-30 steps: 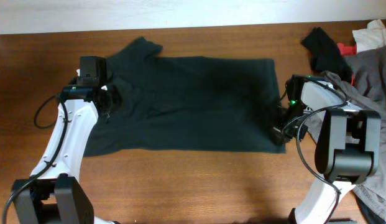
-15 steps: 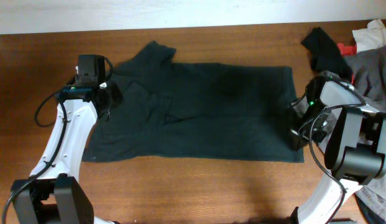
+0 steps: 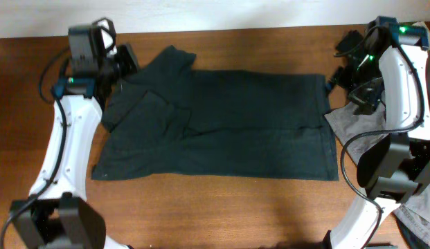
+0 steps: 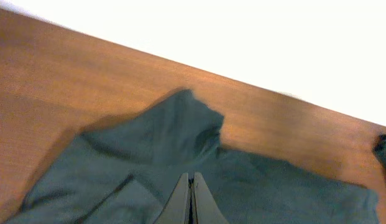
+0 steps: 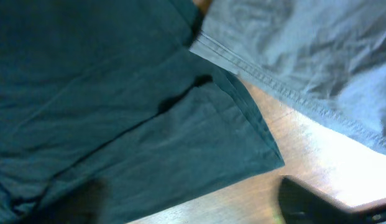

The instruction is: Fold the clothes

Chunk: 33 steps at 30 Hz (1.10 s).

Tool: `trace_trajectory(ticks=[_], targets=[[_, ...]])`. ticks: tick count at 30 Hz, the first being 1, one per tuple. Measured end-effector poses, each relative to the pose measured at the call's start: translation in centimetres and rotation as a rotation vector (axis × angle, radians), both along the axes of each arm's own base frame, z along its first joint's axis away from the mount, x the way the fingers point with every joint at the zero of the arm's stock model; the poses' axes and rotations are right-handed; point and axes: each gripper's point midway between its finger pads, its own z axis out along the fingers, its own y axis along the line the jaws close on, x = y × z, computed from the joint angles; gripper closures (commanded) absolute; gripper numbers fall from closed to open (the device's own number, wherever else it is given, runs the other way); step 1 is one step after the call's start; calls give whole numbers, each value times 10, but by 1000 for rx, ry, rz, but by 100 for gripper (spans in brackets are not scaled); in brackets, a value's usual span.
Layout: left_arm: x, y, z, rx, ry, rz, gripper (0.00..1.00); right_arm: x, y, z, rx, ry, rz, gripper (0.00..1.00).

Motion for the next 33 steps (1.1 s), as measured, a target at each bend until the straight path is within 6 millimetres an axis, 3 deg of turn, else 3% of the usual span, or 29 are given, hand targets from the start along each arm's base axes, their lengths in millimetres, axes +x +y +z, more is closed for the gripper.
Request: trace_trajectory(ticks=[6, 11, 15, 19, 21, 24, 27, 31, 33], targets=[[51, -24, 27, 15, -10, -78, 99, 1, 2, 1, 1, -4, 6, 1], [94, -56, 24, 60, -45, -162, 97, 1, 2, 1, 1, -4, 8, 1], [121, -78, -18, 183, -47, -215, 87, 1, 2, 1, 1, -3, 7, 1], [137, -92, -80, 320, 1, -259, 81, 1, 2, 1, 1, -4, 7, 1], [142, -94, -111, 379, 30, -277, 74, 1, 2, 1, 1, -4, 8, 2], [150, -88, -145, 432, 56, -273, 74, 1, 2, 1, 1, -4, 7, 1], [158, -77, -167, 463, 63, -258, 73, 1, 2, 1, 1, -4, 8, 1], [162, -59, -185, 483, 84, -246, 56, 1, 2, 1, 1, -4, 7, 1], [164, -54, -189, 486, 83, -259, 52, 1, 2, 1, 1, -4, 8, 1]])
